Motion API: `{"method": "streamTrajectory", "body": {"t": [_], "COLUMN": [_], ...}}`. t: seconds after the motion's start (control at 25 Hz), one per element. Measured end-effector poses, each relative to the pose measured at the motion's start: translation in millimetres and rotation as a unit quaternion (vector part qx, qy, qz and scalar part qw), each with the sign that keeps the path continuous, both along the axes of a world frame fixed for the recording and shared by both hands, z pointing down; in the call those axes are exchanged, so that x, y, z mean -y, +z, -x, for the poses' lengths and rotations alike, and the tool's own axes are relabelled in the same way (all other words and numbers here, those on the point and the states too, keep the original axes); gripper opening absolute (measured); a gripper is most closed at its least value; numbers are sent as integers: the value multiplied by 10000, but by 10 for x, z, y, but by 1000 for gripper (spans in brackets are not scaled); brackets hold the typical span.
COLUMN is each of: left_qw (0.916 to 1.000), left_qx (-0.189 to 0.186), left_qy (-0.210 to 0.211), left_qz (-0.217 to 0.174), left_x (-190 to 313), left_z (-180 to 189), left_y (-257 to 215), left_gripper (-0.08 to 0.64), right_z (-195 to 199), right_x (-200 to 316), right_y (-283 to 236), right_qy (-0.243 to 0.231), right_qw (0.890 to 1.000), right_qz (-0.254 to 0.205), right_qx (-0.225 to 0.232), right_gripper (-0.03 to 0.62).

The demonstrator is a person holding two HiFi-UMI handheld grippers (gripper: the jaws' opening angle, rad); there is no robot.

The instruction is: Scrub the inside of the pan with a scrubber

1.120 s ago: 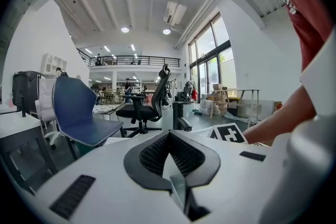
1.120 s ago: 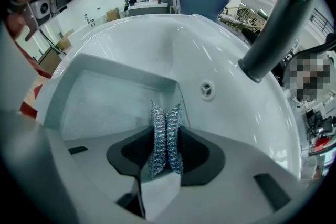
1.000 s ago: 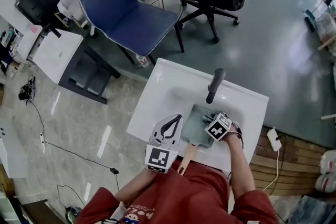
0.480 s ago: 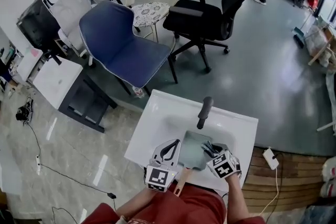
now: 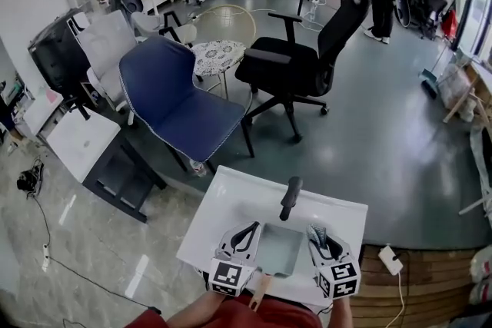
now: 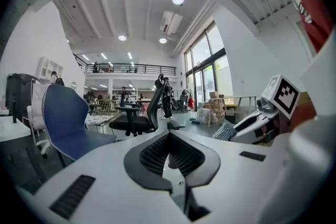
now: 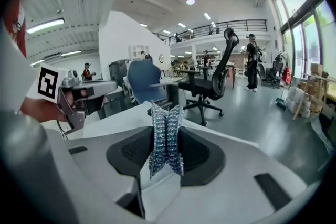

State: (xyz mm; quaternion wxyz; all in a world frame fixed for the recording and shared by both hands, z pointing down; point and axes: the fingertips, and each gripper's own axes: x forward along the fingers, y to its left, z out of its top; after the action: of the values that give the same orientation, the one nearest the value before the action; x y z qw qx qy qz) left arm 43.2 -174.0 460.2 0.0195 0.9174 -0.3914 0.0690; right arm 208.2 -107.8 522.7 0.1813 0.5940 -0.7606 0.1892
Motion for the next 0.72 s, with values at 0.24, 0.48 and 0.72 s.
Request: {"method": "streamTrajectory", "body": {"t": [0.24,0.48,0.72], "left_qw": [9991,9966,9958], "left_qx": [-179,-329,-397], "left_qy": [-177,-213,-320], "left_qz": [-336,-727,-766], "left_x": [163,241,241], "left_z": [22,14,5], "left_y": [-381,-841,-1178], "left_gripper": [12,12,12], "right_z": [-309,-469,-567], "right_x": [185,245,160], "right_y": [-810,-1702,-2130], "right_qy": [467,889,1415], "right_qw": [9896,9539,9147], "right_qz": [-1351,-2834,-3701], "right_qx": [-140,-441,-793], "right_gripper": [166,169,172]}}
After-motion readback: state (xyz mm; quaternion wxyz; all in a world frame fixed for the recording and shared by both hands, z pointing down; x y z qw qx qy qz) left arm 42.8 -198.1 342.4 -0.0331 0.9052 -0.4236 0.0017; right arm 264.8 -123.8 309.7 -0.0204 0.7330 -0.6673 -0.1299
